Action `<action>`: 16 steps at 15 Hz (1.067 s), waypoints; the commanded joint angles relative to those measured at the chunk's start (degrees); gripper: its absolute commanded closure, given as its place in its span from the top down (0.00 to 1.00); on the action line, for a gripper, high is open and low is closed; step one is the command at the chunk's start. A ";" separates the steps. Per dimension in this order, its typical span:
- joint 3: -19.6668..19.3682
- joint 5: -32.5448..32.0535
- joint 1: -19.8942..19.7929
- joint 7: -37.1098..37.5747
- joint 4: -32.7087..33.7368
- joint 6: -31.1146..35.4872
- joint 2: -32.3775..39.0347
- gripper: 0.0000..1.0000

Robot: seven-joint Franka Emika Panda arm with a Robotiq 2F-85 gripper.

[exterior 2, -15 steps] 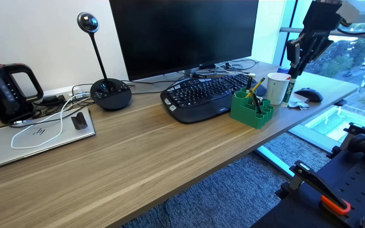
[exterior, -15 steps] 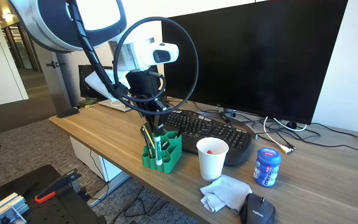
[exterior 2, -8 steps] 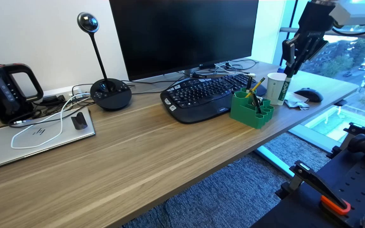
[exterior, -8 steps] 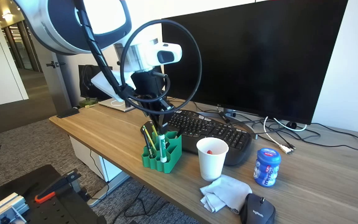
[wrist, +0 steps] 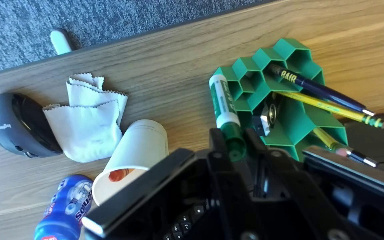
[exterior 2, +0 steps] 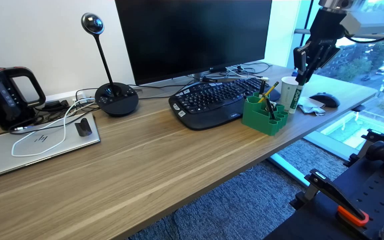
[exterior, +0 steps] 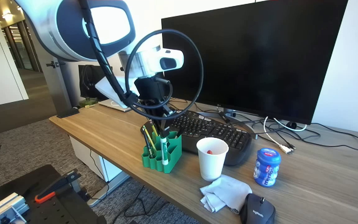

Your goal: Remove the pen from the cup and put it in the green holder

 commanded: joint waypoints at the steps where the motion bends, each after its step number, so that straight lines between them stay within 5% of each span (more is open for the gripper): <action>1: 0.11 0.69 0.26 0.39 0.79 0.96 0.85 0.05; 16: 1.02 3.19 0.23 -0.43 1.72 5.26 2.66 0.05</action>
